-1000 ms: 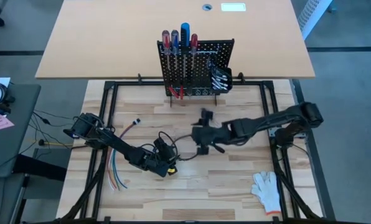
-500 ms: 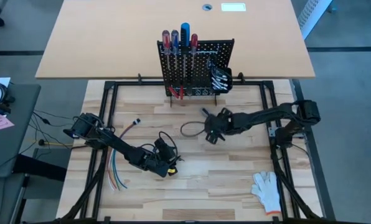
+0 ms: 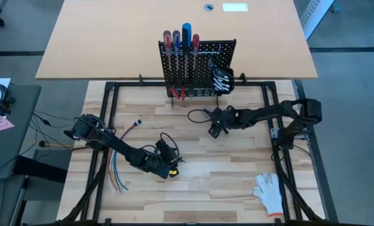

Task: Hang tools onto peg board
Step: Hang the gray screwdriver on the pegboard

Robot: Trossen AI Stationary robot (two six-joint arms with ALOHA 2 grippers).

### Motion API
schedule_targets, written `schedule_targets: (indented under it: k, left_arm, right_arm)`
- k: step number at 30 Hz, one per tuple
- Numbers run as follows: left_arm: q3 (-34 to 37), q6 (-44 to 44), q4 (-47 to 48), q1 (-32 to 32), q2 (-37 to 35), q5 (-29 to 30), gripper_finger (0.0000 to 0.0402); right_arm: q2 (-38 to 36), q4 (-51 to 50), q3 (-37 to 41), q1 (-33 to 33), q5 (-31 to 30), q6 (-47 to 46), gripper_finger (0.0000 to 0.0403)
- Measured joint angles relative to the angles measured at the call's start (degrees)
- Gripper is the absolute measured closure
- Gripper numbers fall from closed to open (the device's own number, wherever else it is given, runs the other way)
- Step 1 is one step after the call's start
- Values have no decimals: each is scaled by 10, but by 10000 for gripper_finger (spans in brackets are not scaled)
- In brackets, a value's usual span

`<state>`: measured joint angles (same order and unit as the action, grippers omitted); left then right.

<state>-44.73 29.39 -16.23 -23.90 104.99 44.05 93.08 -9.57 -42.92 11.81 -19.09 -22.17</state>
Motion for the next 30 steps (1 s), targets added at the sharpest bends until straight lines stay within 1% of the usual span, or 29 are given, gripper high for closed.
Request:
schedule_targets:
  k: [4, 7, 10, 14, 17, 20, 22, 27, 30]
  left_arm:
    - [0, 0, 0, 0, 0, 0, 194]
    - [0, 0, 0, 0, 0, 0, 194]
    - [0, 0, 0, 0, 0, 0, 194]
    - [0, 0, -1, 0, 0, -1, 194]
    - [0, 0, -1, 0, 0, -1, 194]
    - [0, 0, -1, 0, 0, -1, 194]
    - [0, 0, -1, 0, 0, -1, 194]
    - [0, -7, 1, 0, 0, -1, 194]
    - [0, -12, 0, 0, 0, -1, 194]
  right_arm:
    - [0, 34, 12, 3, 3, 3, 196]
    - [0, 62, 25, 10, 26, 15, 218]
    - [0, 89, 37, 17, 33, 17, 233]
    - [17, 95, 39, 24, 33, 17, 243]
    - [48, 122, 38, 26, 33, 22, 244]
    - [79, 147, 34, 21, 20, 29, 246]
    - [89, 157, 31, 14, 12, 27, 256]
    - [69, 158, 30, 4, 19, 34, 320]
    - [56, 210, 48, -4, 36, 53, 320]
